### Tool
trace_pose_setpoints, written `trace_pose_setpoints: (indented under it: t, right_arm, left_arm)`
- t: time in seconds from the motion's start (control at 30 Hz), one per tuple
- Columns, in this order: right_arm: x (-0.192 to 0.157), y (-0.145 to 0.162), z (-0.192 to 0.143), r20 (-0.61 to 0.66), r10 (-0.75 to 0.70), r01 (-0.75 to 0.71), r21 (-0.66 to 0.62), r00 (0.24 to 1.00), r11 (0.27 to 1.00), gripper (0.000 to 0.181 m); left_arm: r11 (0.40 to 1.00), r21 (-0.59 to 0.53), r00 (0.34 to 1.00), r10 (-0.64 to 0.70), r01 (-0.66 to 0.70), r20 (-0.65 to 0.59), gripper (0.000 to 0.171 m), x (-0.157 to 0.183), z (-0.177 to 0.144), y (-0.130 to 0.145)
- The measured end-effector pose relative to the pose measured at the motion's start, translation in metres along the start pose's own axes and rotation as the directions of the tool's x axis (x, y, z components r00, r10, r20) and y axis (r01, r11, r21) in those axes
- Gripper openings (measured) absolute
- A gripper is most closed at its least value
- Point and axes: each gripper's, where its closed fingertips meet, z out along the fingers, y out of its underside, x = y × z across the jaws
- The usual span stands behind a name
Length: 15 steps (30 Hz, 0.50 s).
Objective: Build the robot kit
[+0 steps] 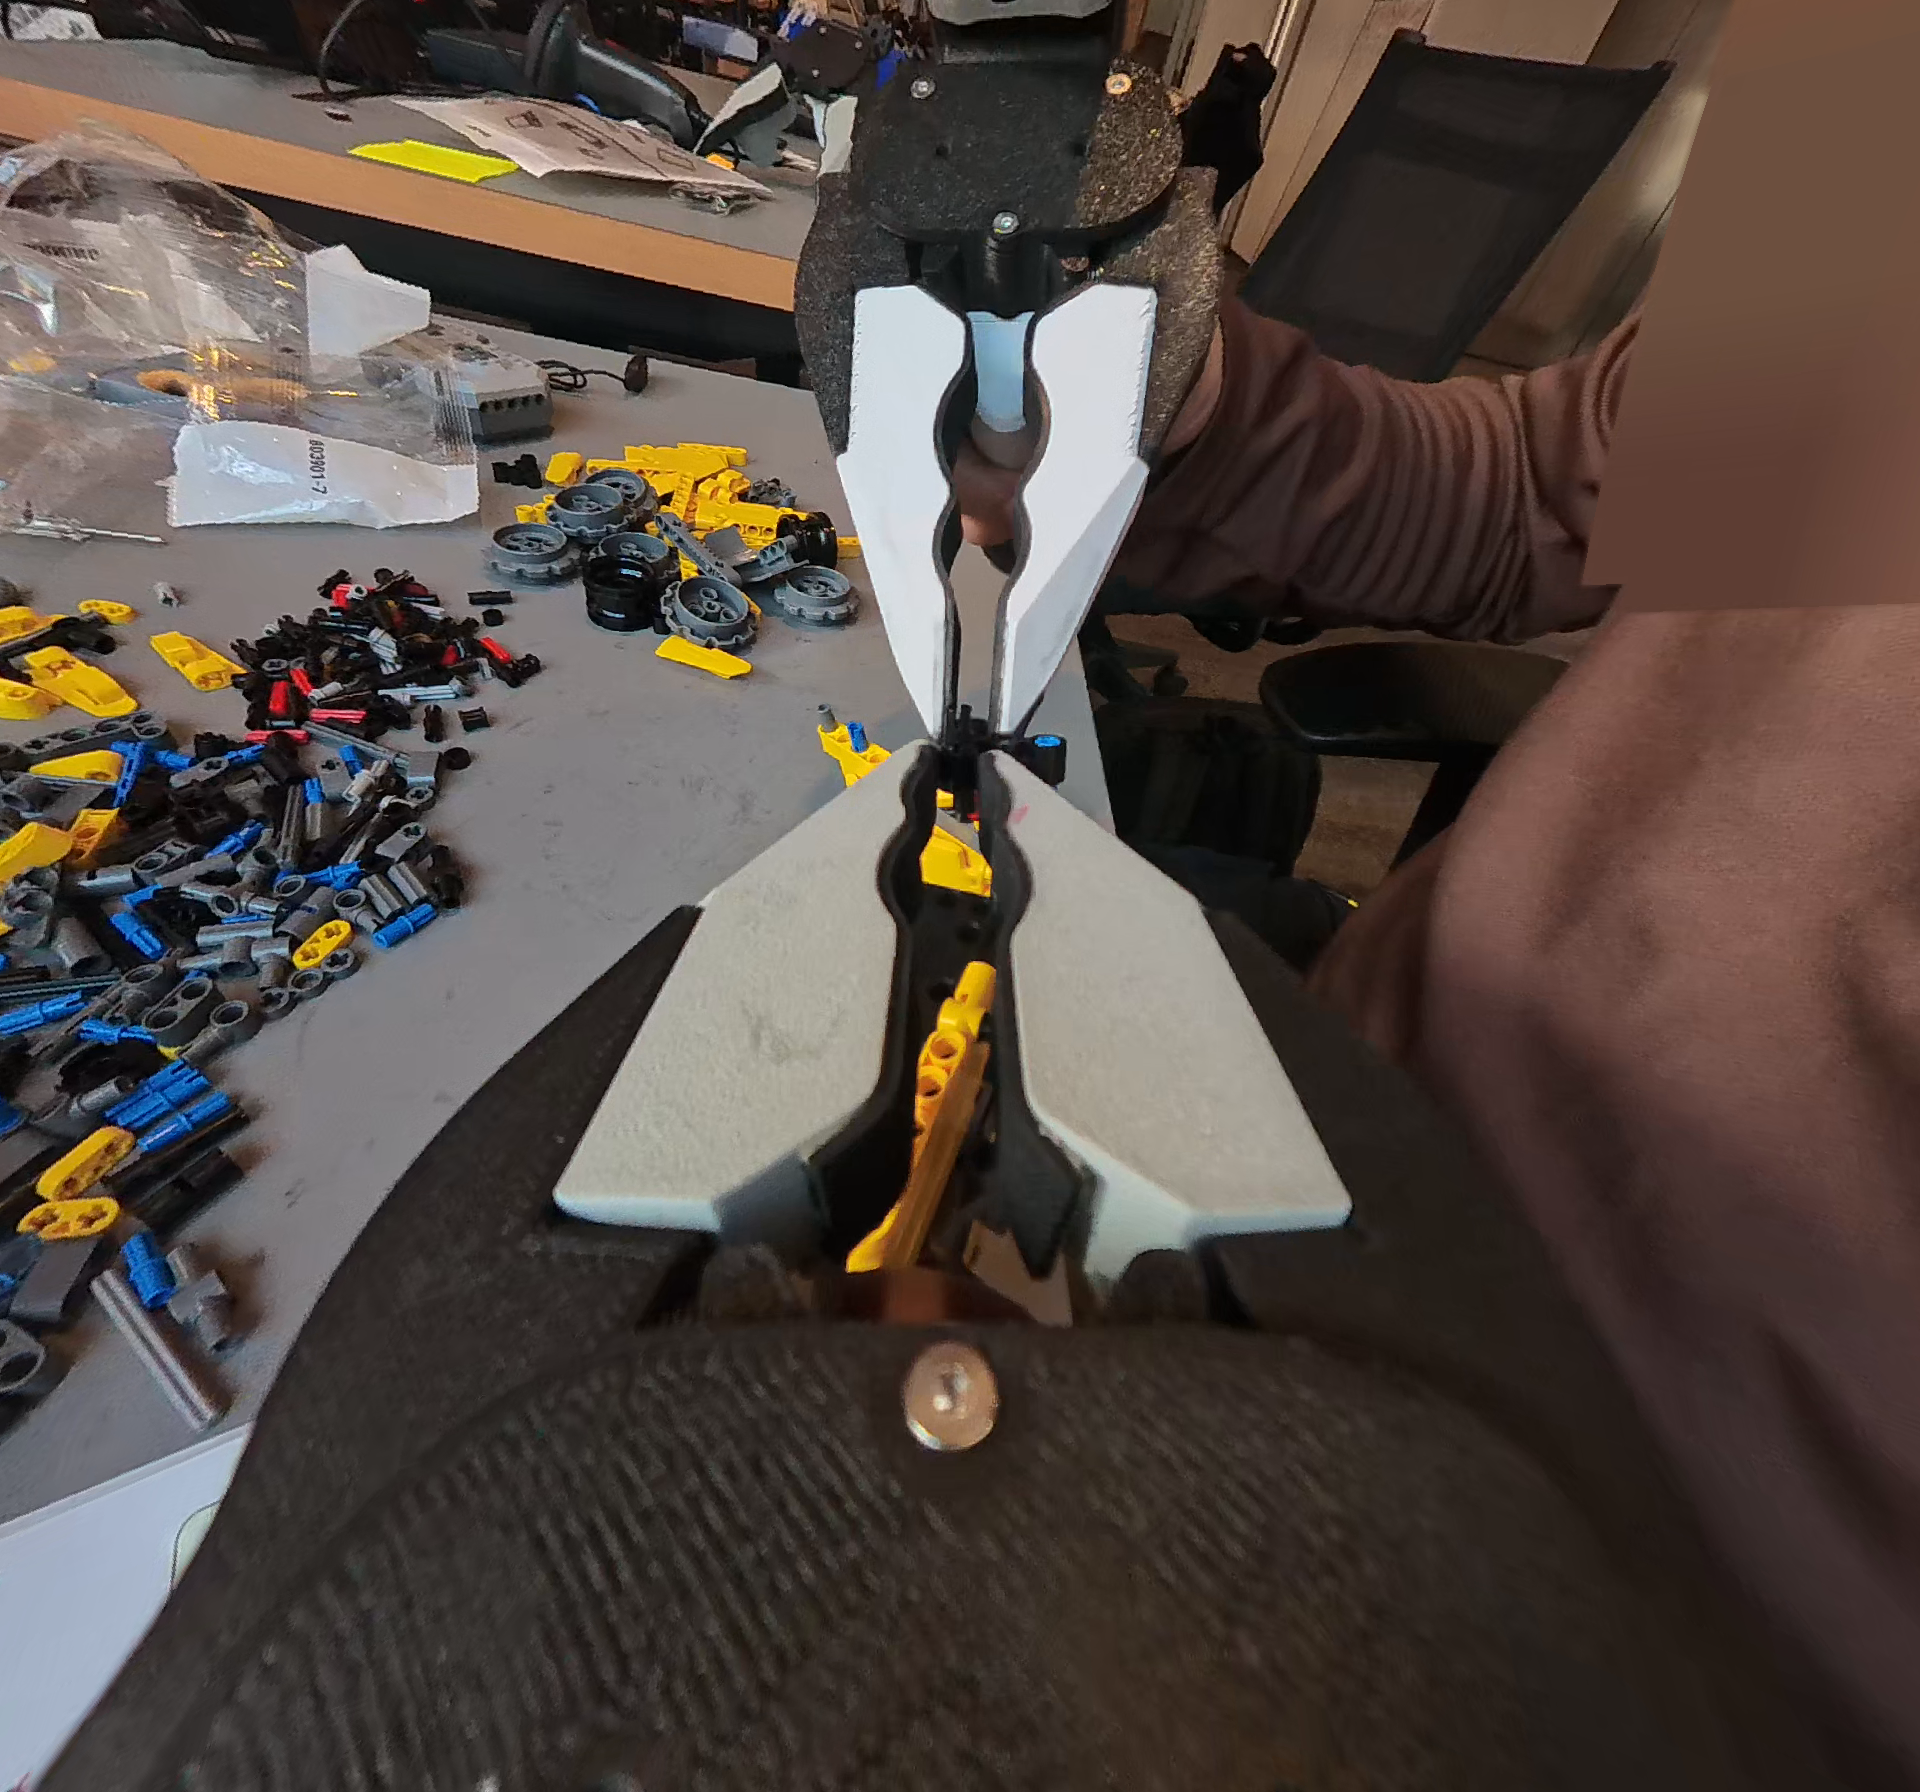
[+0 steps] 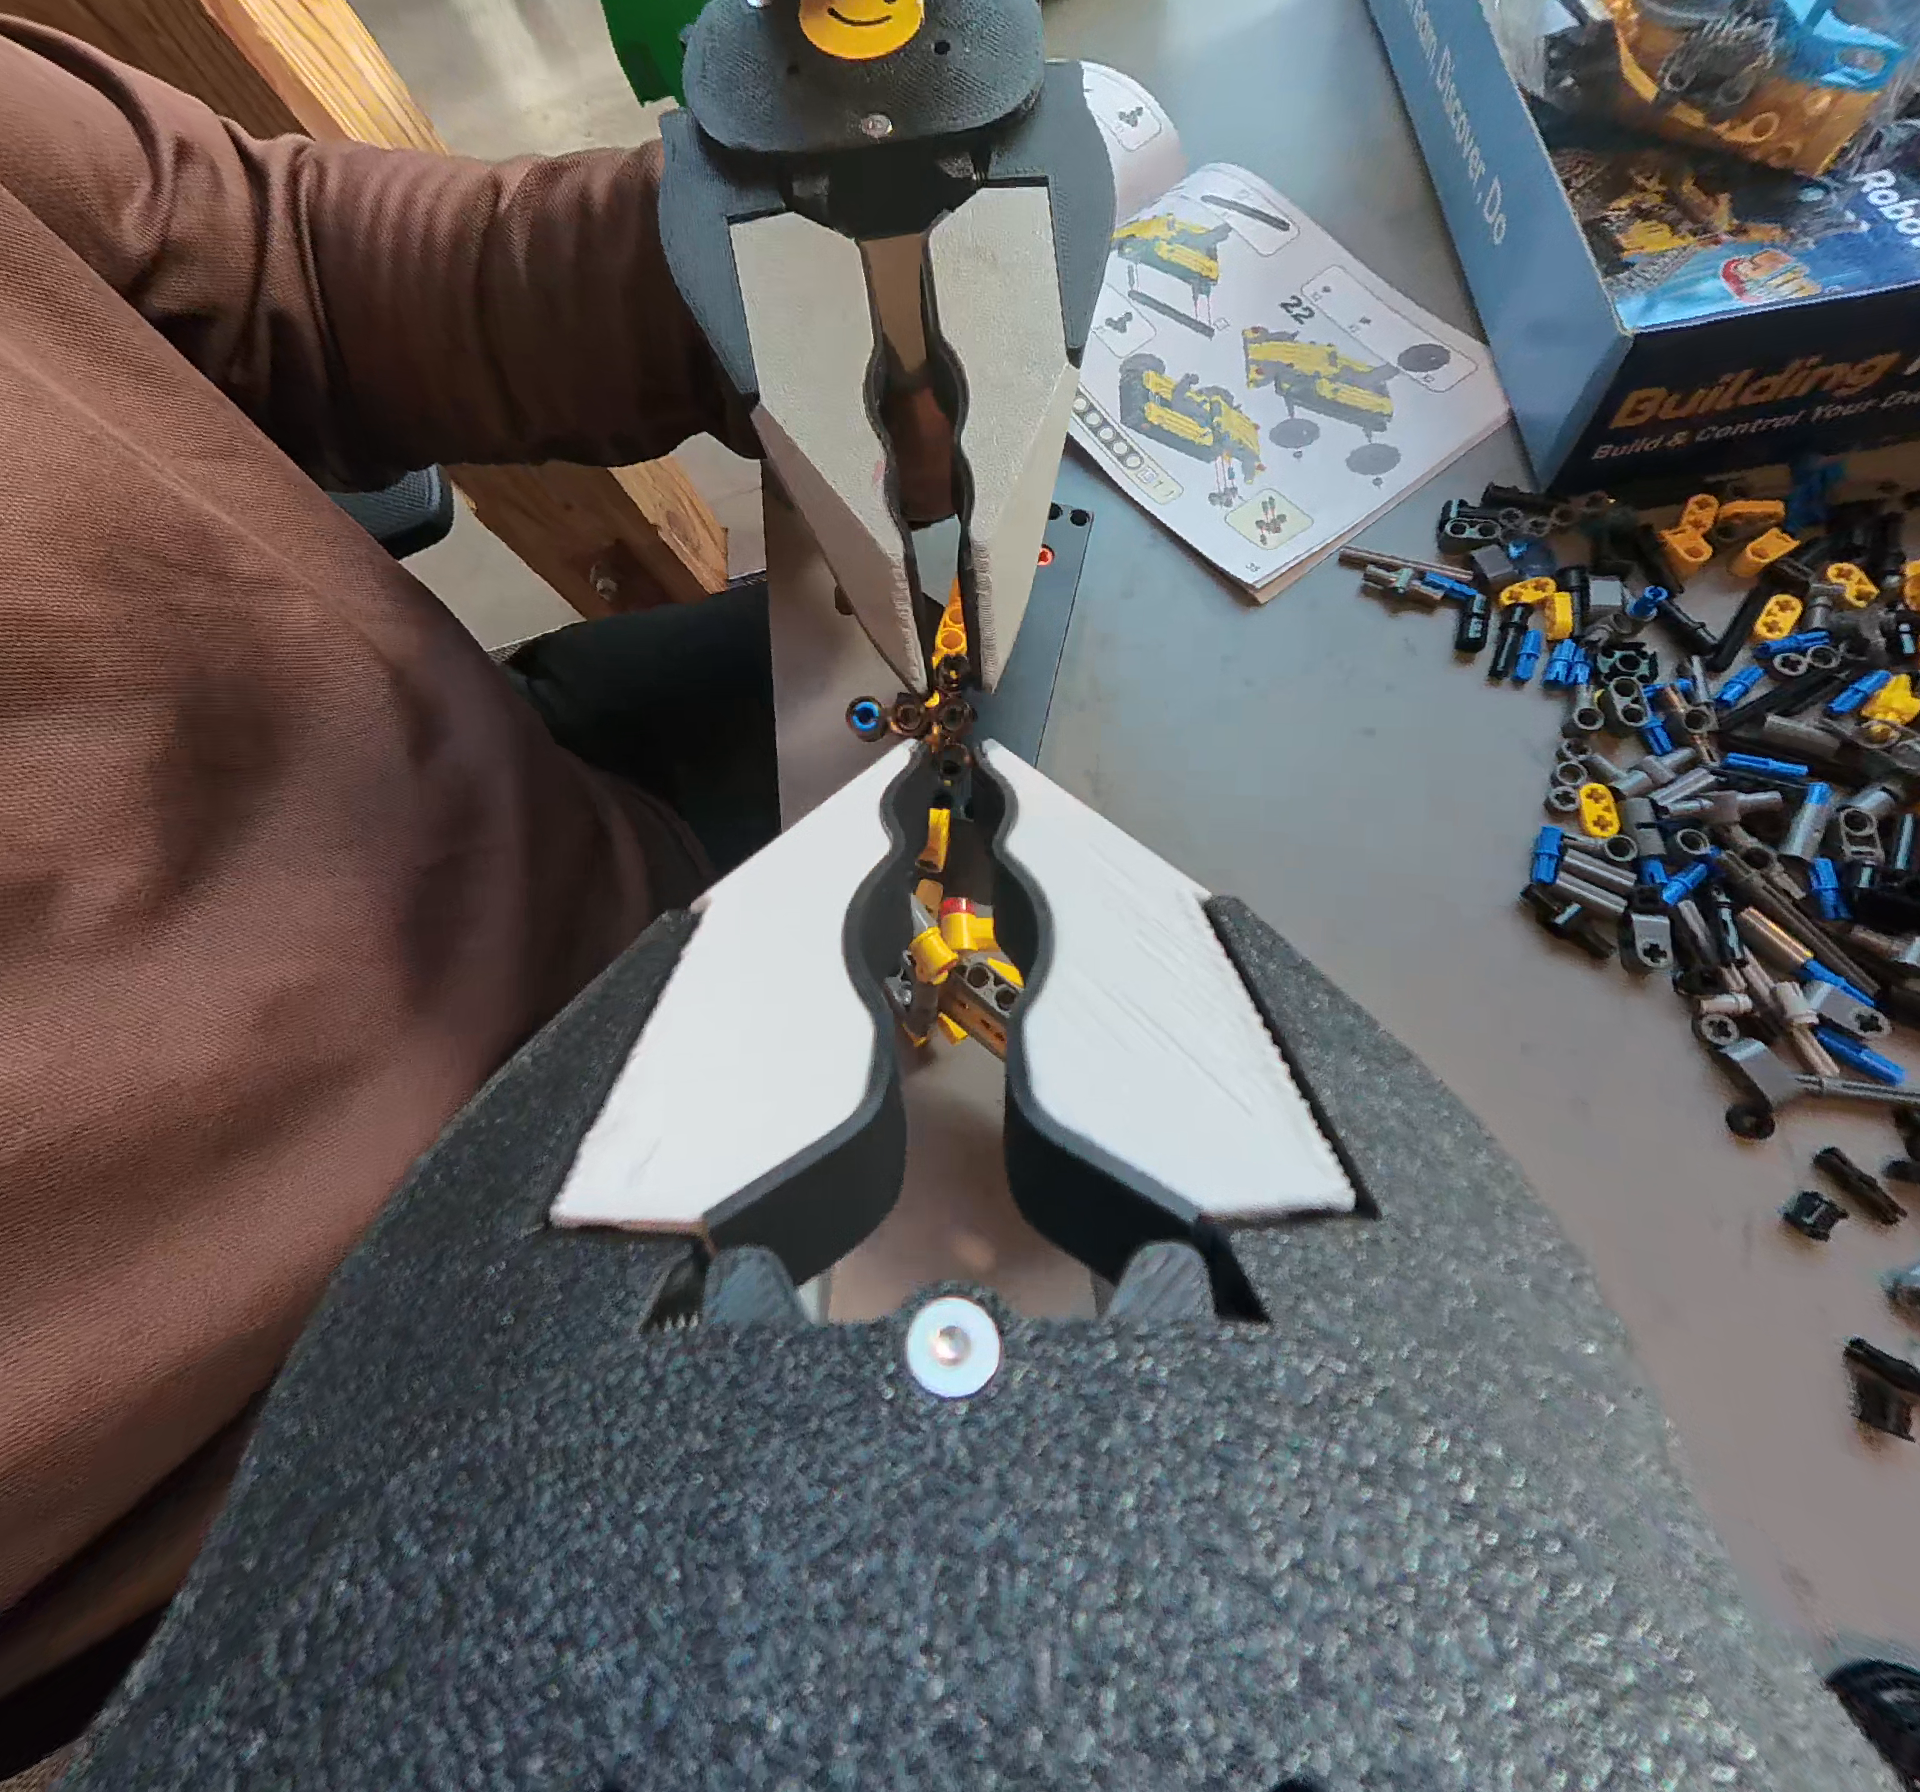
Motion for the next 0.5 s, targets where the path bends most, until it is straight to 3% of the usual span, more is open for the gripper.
trace_pose_setpoints:
  t: [0.17, 0.27, 0.33, 0.43, 0.5]
  right_arm:
    - [0.001, -0.001, 0.001, 0.033, 0.031, -0.031, 0.001, 0.999, 1.000, 0.003]
    - [0.003, 0.002, 0.001, 0.036, 0.086, -0.084, -0.043, 0.996, 0.995, 0.003]
    - [0.008, 0.009, 0.002, 0.005, 0.110, -0.109, -0.105, 0.994, 0.988, 0.003]
    - [0.010, 0.013, 0.003, -0.021, 0.131, -0.133, -0.149, 0.991, 0.980, 0.003]
    - [0.011, 0.014, 0.004, -0.033, 0.136, -0.140, -0.167, 0.990, 0.976, 0.003]
  left_arm:
    - [0.999, -0.002, 0.999, -0.035, 0.035, 0.009, 0.005, -0.003, 0.000, 0.001]
    - [0.997, -0.061, 0.998, -0.054, 0.055, 0.017, 0.005, -0.006, -0.001, 0.008]
    - [0.991, -0.135, 0.998, -0.002, 0.011, 0.067, 0.021, -0.015, -0.006, 0.015]
    - [0.988, -0.157, 0.998, 0.004, 0.007, 0.070, 0.023, -0.020, -0.018, 0.008]
    - [0.977, -0.211, 0.999, 0.008, 0.002, 0.046, 0.042, -0.019, -0.021, 0.011]
